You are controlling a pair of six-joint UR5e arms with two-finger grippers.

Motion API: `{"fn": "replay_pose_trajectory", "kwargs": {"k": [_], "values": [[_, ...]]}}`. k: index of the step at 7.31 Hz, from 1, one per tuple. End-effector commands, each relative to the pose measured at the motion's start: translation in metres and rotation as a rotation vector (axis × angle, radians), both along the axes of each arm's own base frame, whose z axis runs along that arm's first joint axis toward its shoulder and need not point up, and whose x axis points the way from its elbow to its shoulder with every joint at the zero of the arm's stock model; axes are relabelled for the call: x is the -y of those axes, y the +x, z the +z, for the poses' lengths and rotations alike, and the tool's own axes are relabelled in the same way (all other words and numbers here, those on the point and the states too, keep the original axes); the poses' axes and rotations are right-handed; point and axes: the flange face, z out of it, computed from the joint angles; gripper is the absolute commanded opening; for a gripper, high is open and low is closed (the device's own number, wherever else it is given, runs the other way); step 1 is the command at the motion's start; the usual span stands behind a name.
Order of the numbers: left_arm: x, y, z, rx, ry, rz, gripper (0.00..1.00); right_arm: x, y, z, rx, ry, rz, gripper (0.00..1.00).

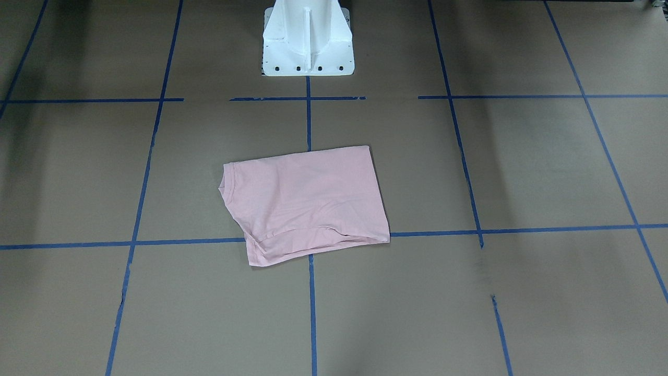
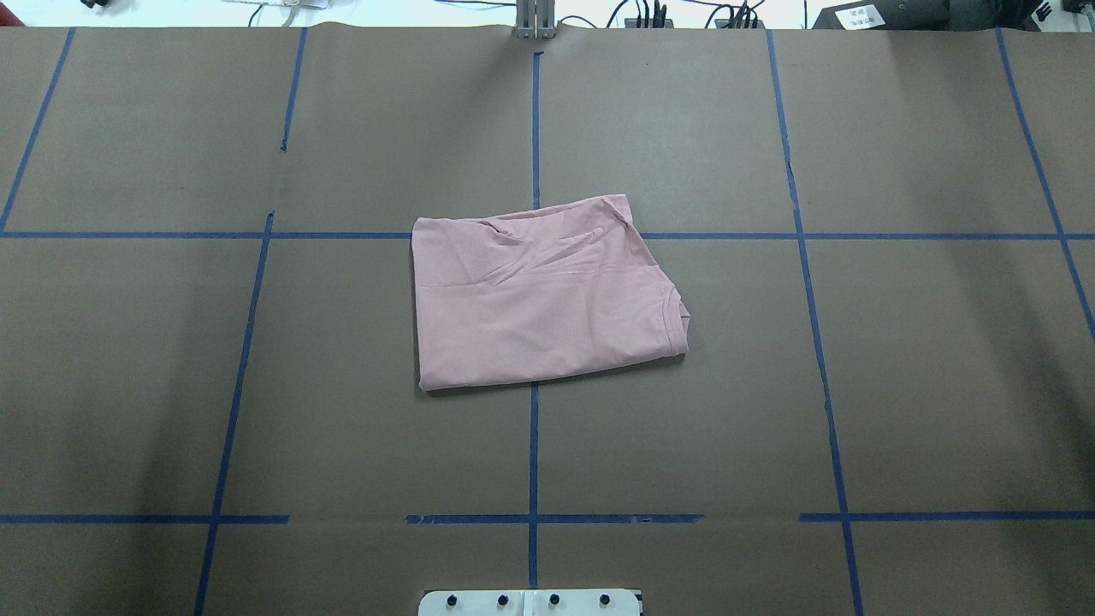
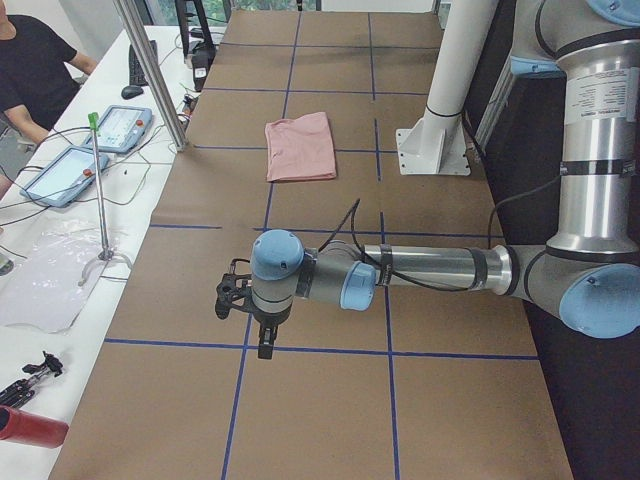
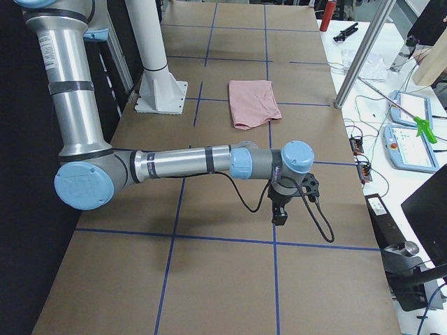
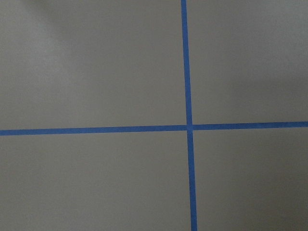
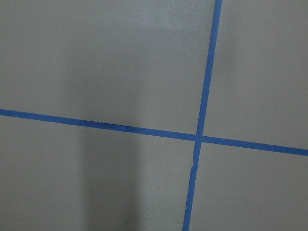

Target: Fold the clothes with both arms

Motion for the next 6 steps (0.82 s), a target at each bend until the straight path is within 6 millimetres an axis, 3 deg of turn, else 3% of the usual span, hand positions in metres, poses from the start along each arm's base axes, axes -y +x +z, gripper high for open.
{"fn": "replay_pose_trajectory", "kwargs": {"k": [1, 4, 5, 6], "values": [[0.001, 0.002, 0.004, 0.003, 0.015, 0.001, 1.0, -0.003, -0.001, 0.006, 0.0, -0.012, -0.002, 1.0], [-0.003, 0.001, -0.021, -0.007, -0.075, -0.002, 1.0, -0.002, -0.001, 0.004, -0.001, -0.013, -0.004, 1.0], [-0.012, -0.002, -0.038, 0.001, -0.085, 0.001, 1.0, -0.003, -0.002, 0.004, 0.0, -0.011, -0.004, 1.0], [-0.022, -0.001, -0.03, 0.03, 0.003, 0.118, 1.0, -0.003, -0.002, 0.007, 0.0, -0.016, -0.006, 1.0]]}}
